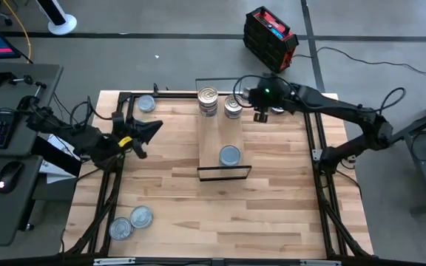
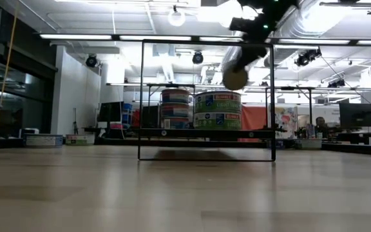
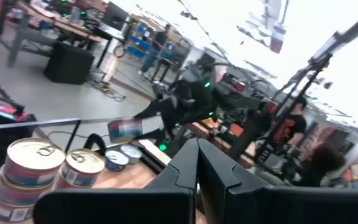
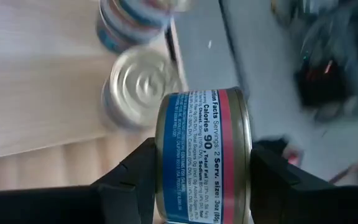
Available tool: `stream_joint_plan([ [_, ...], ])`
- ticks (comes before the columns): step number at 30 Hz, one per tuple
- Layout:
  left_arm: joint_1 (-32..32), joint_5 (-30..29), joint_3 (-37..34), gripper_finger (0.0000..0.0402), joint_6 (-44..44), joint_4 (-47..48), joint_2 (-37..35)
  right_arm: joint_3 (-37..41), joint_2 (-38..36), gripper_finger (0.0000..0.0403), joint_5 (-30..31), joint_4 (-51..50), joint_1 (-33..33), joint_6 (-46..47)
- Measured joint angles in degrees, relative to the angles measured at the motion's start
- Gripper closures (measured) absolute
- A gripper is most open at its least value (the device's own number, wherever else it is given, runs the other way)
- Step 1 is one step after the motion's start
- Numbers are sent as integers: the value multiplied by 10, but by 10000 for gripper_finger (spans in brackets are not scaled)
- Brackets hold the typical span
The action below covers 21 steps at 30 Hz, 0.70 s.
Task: Stack canned seafood by type on shelf
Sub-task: Stack the blue pink tuna can on top of the other blue pink tuna cans on the shelf
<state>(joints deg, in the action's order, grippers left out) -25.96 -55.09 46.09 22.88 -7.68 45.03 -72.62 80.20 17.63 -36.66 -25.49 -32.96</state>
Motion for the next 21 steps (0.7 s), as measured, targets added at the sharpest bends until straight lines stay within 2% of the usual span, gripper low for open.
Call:
stream_joint_plan([
  [4,24,2,0,402,0,2,15,-36,54,242,-2,30,15,-125],
  [7,39,2,0,402,1,1,23,-41,97,242,22,59,26,-177],
  [16,43,12,0,402,-52,2,25,-42,158,242,98,102,42,-217],
  [21,43,12,0,401,-61,13,25,-42,161,242,108,114,37,-217],
])
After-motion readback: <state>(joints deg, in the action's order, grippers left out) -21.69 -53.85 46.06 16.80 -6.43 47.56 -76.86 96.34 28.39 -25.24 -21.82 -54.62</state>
